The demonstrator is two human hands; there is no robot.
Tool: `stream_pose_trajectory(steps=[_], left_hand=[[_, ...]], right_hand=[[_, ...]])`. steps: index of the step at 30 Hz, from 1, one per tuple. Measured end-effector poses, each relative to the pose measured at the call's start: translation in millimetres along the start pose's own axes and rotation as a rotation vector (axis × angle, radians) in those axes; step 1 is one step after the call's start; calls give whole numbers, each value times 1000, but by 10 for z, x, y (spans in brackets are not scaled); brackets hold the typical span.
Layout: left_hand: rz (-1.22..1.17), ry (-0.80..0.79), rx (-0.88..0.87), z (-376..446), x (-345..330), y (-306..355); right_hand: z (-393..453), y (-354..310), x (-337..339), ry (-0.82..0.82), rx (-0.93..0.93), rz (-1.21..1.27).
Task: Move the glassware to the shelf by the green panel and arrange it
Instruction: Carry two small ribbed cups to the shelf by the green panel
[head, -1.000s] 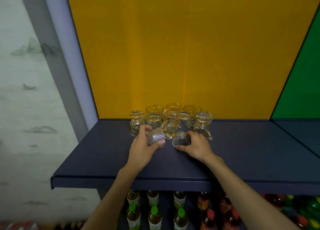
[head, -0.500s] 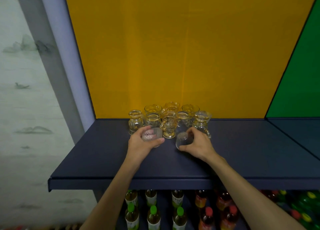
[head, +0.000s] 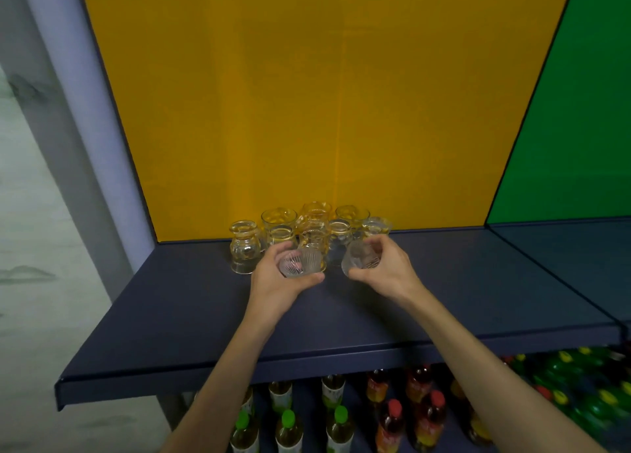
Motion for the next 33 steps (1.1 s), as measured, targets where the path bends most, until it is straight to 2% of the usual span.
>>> stream_pose_trajectory(steps=[8, 14, 25, 33], left_hand=[[119, -116, -78, 4, -339, 185], [90, -246, -106, -103, -912, 315], [40, -425, -126, -681, -2356, 694], [4, -494, -136, -1303, -3788, 1103]], right_hand=[[-160, 88, 401, 102, -22, 32], [-421, 335, 897, 169, -54, -14], [-1032, 1269, 2164, 309, -164, -23], [-1422, 2267, 3434, 404, -212, 27]])
Point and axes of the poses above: each hand's wrist, its own z-axis towards the middle knuckle, its own x-axis out of the back of the hand, y = z × x, the point moved 1 cm from there along z, towards the middle knuckle, and after that the axes turned 2 degrees about y, right-handed, at the moved point
